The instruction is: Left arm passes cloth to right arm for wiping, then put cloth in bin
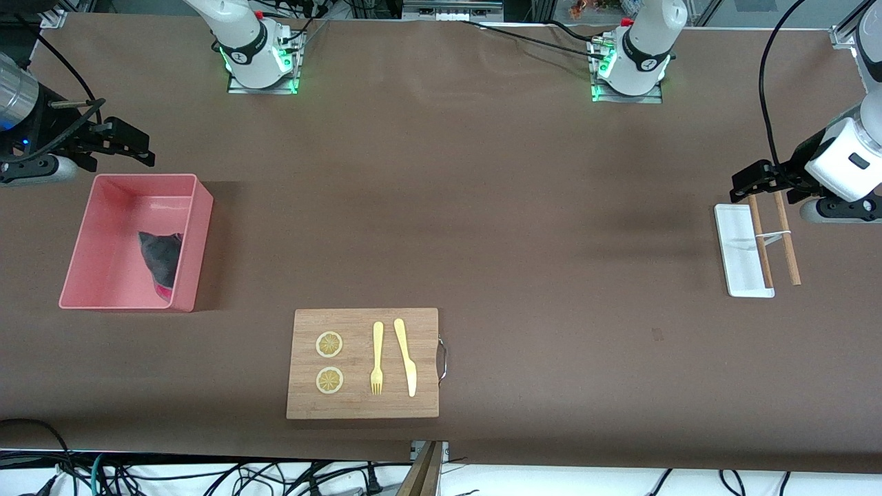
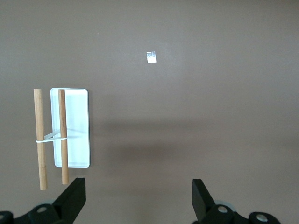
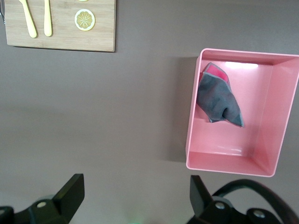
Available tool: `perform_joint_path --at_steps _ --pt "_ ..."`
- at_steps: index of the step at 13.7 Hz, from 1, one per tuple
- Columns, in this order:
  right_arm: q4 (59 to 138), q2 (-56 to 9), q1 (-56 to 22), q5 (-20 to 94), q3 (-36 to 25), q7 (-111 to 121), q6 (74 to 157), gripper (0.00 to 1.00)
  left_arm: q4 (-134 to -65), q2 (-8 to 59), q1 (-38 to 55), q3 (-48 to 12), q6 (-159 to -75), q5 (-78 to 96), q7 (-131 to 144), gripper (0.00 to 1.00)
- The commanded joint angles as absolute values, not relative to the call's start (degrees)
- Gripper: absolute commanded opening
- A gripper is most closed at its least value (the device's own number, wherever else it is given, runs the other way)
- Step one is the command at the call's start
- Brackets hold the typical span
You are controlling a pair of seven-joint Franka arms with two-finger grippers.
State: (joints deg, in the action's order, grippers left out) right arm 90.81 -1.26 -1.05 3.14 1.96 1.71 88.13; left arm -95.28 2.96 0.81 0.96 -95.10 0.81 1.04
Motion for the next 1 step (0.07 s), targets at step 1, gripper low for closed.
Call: perform_joint_path --at_steps 1 --pt "89.1 -1.8 -1.0 3.4 2.3 1.8 86.7 1.00 -93.5 3.7 0.7 1.1 -93.8 -0.5 -0.2 1.00"
